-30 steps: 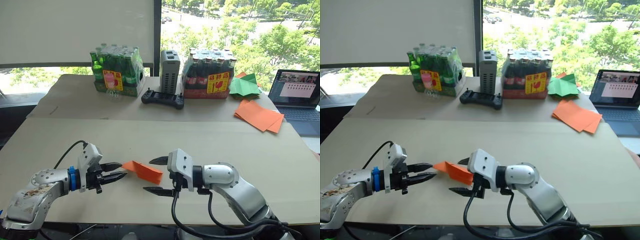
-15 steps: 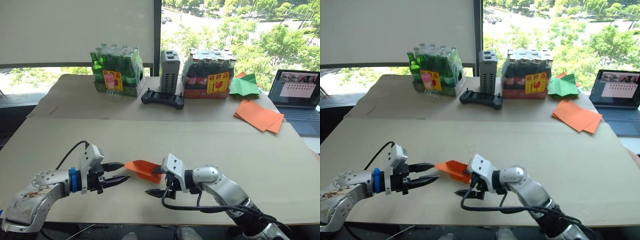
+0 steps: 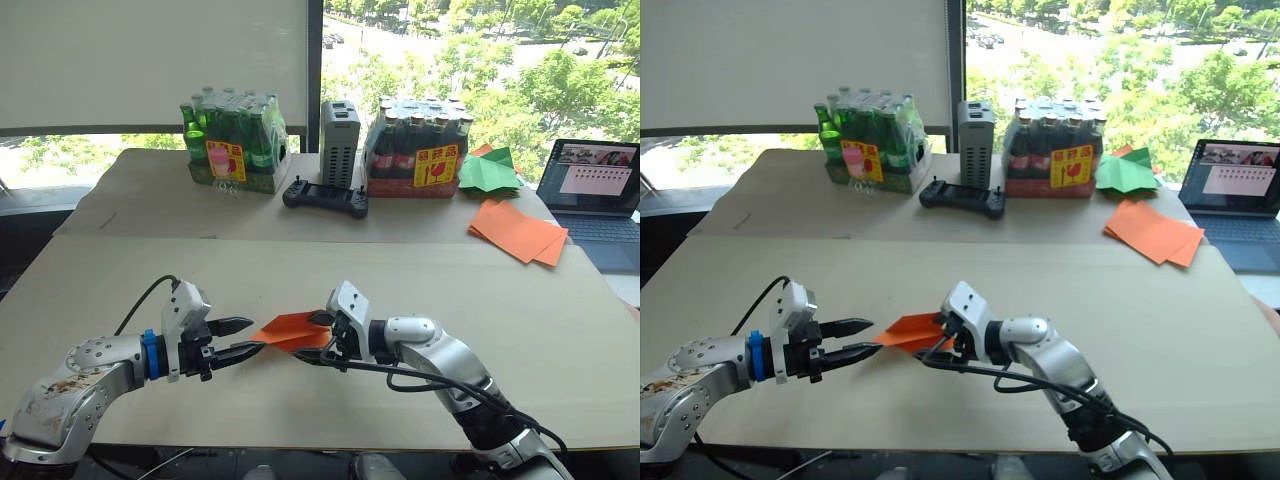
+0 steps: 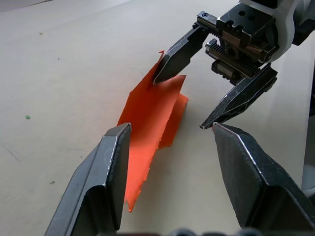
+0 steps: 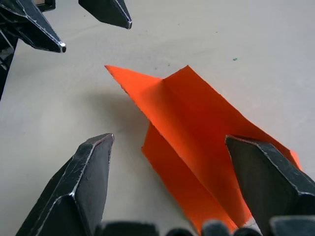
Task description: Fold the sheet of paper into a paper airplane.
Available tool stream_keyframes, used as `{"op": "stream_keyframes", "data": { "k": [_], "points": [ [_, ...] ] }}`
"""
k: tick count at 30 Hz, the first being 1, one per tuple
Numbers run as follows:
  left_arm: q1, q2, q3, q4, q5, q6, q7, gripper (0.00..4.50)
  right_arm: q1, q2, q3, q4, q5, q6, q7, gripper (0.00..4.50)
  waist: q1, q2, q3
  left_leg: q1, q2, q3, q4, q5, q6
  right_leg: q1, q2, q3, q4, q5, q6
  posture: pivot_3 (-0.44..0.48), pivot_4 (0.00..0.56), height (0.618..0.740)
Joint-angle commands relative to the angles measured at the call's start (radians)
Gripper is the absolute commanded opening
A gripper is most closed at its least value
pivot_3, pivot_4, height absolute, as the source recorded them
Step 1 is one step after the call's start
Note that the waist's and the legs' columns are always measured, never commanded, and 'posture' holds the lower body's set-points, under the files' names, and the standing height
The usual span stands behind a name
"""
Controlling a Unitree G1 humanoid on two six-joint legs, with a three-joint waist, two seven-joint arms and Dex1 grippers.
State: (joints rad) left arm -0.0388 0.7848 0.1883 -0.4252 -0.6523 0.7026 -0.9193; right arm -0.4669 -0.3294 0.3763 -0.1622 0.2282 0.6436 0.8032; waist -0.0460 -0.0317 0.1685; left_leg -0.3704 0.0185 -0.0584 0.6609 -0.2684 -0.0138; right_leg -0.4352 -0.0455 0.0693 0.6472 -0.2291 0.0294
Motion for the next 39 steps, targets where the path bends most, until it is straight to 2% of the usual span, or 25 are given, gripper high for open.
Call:
{"op": "stream_keyframes", "data": {
  "k": [1, 11, 17, 21, 25, 31, 34, 39],
  "points": [
    [-0.015, 0.003, 0.004, -0.012, -0.01, -0.002, 0.007, 2.82, -0.03, 0.037, -0.036, 0.009, 0.03, 0.025, -0.02, 3.98, 0.0, 0.0, 0.0, 0.0, 0.0, 0.0, 0.0, 0.0, 0.0, 0.0, 0.0, 0.0, 0.0, 0.0, 0.0, 0.0, 0.15, 0.733],
    [-0.014, -0.001, -0.016, -0.012, -0.008, -0.006, 0.011, 2.82, -0.18, 0.146, -0.075, 0.183, 0.027, 0.107, -0.101, 3.98, -0.002, 0.0, 0.0, 0.0, 0.0, 0.0, 0.0, 0.0, 0.0, 0.0, 0.0, 0.0, 0.001, 0.001, -0.001, 0.0, 0.15, 0.733],
    [-0.021, -0.003, -0.025, -0.007, -0.006, -0.009, 0.013, 2.82, -0.191, 0.113, -0.058, 0.145, 0.005, 0.067, -0.079, 3.98, 0.0, 0.0, 0.0, 0.0, 0.0, 0.0, 0.0, 0.0, 0.0, 0.0, -0.001, 0.0, 0.001, 0.001, -0.001, 0.0, 0.15, 0.733],
    [-0.028, 0.004, -0.019, -0.001, -0.007, -0.008, 0.009, 2.82, -0.204, 0.042, 0.004, 0.124, -0.068, -0.048, -0.032, 3.98, 0.0, 0.0, 0.0, 0.0, 0.0, 0.0, 0.0, 0.0, 0.0, -0.001, 0.0, 0.0, 0.001, 0.001, -0.001, 0.0, 0.15, 0.733],
    [-0.031, 0.004, -0.017, 0.006, -0.006, -0.009, 0.007, 2.82, -0.216, -0.005, 0.062, 0.152, -0.143, -0.173, 0.009, 3.98, -0.007, 0.0, 0.0, 0.0, 0.0, 0.0, 0.0, 0.0, 0.0, -0.001, 0.0, 0.0, 0.001, 0.001, -0.001, 0.0, 0.15, 0.733],
    [-0.019, 0.0, -0.015, 0.021, 0.003, -0.029, -0.001, 2.82, -0.234, -0.014, 0.104, 0.219, -0.207, -0.264, 0.062, 3.98, -0.011, 0.0, 0.0, 0.0, 0.0, 0.0, 0.0, 0.0, 0.0, 0.0, 0.0, 0.0, 0.001, 0.001, -0.001, 0.0, 0.15, 0.733],
    [-0.008, -0.005, -0.015, 0.022, 0.006, -0.039, -0.001, 2.86, -0.234, -0.004, 0.112, 0.251, -0.227, -0.287, 0.072, 3.2, -0.012, 0.0, 0.0, 0.0, 0.0, 0.0, 0.0, 0.0, 0.0, -0.001, 0.0, 0.0, 0.001, 0.001, -0.001, 0.0, 0.15, 0.733],
    [0.013, -0.009, -0.015, 0.022, 0.009, -0.057, -0.002, 2.86, -0.233, 0.005, 0.105, 0.28, -0.241, -0.294, 0.078, 1.4, -0.012, 0.0, 0.0, 0.0, 0.0, 0.0, 0.0, 0.0, 0.0, -0.001, 0.0, 0.0, 0.001, 0.001, -0.001, 0.0, 0.15, 0.733]
  ]
}}
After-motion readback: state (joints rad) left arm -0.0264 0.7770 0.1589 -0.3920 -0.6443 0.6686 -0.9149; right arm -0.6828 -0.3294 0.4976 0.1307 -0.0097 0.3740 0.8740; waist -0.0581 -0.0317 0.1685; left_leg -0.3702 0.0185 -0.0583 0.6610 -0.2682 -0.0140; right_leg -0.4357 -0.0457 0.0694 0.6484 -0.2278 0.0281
